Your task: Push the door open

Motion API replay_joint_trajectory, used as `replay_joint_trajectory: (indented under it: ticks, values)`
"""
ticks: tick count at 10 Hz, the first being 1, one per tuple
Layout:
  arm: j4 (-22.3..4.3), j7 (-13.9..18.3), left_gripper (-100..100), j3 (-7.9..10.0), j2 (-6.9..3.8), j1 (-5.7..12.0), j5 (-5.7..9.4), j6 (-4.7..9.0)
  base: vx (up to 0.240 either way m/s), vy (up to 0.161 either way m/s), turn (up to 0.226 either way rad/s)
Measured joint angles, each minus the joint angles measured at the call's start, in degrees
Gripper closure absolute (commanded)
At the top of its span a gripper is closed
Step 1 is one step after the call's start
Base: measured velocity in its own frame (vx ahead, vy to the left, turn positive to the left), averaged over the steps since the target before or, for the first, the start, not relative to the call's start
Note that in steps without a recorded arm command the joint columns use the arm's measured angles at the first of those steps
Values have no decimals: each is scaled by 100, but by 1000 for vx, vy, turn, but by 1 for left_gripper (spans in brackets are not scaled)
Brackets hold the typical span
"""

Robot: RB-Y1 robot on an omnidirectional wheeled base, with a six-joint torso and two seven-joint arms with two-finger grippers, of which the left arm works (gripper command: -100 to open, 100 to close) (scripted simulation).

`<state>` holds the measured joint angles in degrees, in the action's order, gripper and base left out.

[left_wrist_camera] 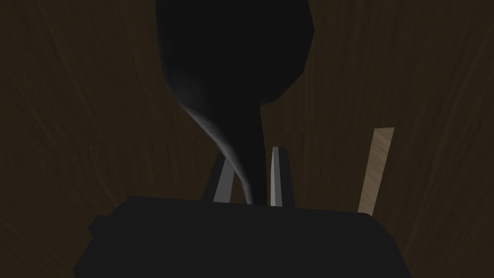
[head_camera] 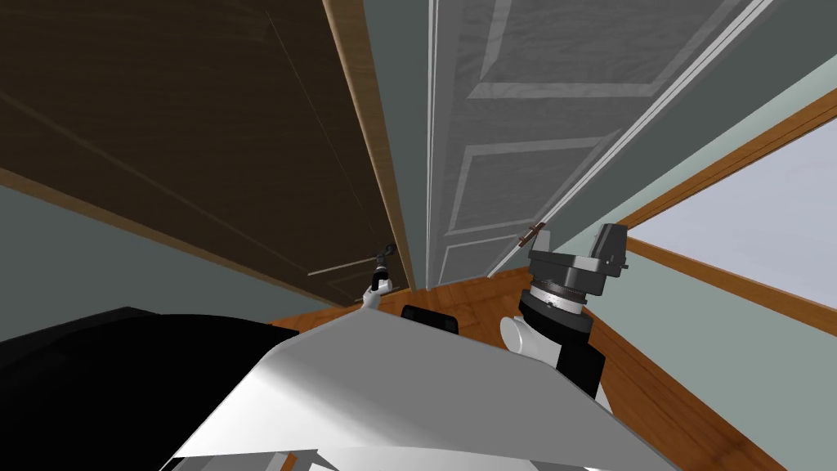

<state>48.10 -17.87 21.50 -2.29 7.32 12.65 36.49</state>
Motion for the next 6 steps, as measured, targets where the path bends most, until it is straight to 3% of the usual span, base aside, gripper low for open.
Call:
replay_joint_trajectory:
  ticks: [1,3,4,6]
  values:
    - [-17,-31,100,3,-19,6,47,26,-5,21,-29]
    - [-296,-41,100,31,-99,163,120,187,-26,41,-73]
    - [-444,-67,100,50,-142,225,197,290,-15,84,-104]
    - [-533,-181,100,125,-187,316,379,368,-50,112,-122]
